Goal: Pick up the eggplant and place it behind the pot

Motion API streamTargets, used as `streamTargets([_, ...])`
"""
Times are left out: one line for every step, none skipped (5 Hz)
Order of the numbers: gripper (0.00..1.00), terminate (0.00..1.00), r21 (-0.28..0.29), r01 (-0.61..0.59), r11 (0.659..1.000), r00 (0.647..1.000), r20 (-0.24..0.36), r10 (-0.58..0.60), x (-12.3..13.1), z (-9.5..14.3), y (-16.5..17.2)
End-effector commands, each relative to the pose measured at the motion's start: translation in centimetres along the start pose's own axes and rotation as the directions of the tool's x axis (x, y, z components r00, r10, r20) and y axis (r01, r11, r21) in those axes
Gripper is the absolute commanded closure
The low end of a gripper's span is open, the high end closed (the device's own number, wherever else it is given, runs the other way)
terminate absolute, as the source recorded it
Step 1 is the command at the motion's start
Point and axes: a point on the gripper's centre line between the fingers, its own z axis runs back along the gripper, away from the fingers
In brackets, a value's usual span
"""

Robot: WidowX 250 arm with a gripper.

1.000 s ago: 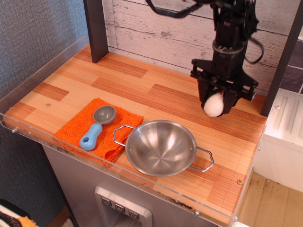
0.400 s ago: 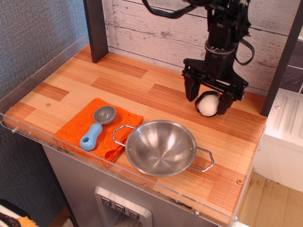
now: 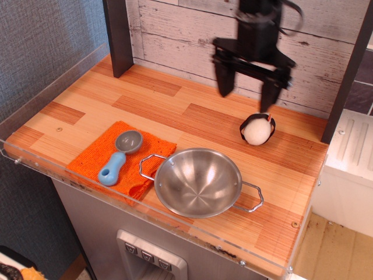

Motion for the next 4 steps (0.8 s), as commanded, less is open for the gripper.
streamTargets([0.0, 0.0, 0.005, -0.008, 1.0, 1.0, 0.024, 0.008, -1.01, 1.92, 0.5])
streamTargets([0.0, 0.0, 0.051, -0.043, 0.998, 0.999, 0.016, 0.042, -1.88, 2.21, 0.73])
streamTargets([0.0, 0.0, 0.051, -0.043, 0.998, 0.999, 0.016, 0.042, -1.88, 2.21, 0.73])
streamTargets([0.0, 1.0, 0.051, -0.043, 0.998, 0.999, 0.016, 0.042, -1.88, 2.21, 0.73])
